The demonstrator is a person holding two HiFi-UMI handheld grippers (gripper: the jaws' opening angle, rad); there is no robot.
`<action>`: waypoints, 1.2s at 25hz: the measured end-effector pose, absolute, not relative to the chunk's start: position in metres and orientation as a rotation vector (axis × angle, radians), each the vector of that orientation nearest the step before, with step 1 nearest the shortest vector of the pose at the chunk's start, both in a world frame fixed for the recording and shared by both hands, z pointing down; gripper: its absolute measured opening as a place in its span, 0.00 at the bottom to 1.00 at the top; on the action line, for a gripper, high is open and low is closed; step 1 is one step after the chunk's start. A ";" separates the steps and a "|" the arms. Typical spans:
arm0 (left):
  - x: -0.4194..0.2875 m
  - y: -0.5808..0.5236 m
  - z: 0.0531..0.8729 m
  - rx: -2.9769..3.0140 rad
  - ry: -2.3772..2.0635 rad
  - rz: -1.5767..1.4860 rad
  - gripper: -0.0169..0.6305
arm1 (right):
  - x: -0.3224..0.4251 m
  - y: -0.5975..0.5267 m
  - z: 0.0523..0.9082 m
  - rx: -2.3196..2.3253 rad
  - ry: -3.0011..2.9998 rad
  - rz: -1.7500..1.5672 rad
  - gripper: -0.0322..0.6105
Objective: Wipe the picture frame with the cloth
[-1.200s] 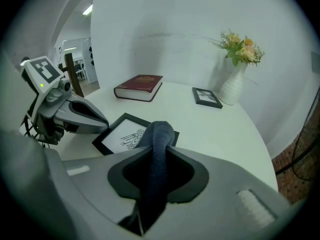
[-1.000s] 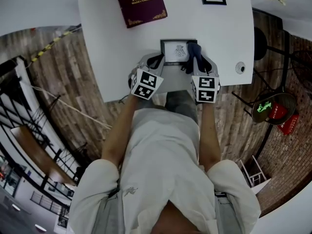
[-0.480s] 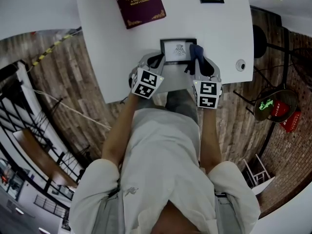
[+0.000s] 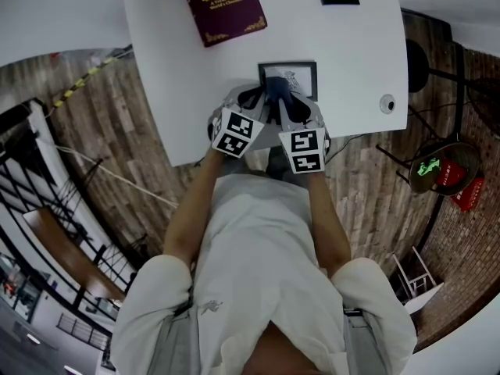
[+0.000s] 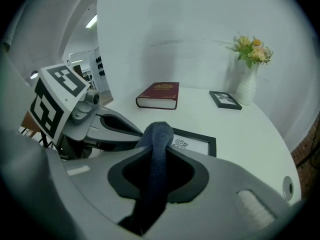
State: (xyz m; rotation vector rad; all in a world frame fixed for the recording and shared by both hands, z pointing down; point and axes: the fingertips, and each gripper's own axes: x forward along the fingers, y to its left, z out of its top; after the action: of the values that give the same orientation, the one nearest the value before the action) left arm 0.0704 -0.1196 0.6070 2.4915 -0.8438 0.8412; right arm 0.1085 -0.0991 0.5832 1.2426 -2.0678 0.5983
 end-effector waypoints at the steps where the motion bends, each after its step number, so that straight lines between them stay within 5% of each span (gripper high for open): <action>1: 0.070 -0.120 0.607 2.490 -0.845 0.840 0.06 | 0.104 -0.099 0.586 1.233 -2.073 0.609 0.15; 12: 0.070 -0.120 0.606 2.476 -0.857 0.825 0.06 | 0.090 -0.100 0.603 1.178 -2.072 0.619 0.15; 30: 0.069 -0.120 0.607 2.473 -0.861 0.833 0.06 | 0.179 -0.098 0.601 1.305 -1.952 0.546 0.15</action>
State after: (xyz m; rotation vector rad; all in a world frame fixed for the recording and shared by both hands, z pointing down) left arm 0.0694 -0.1201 0.6072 2.4733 -0.8614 0.8332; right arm 0.1789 -0.0976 0.6006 1.3045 -1.9519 0.5463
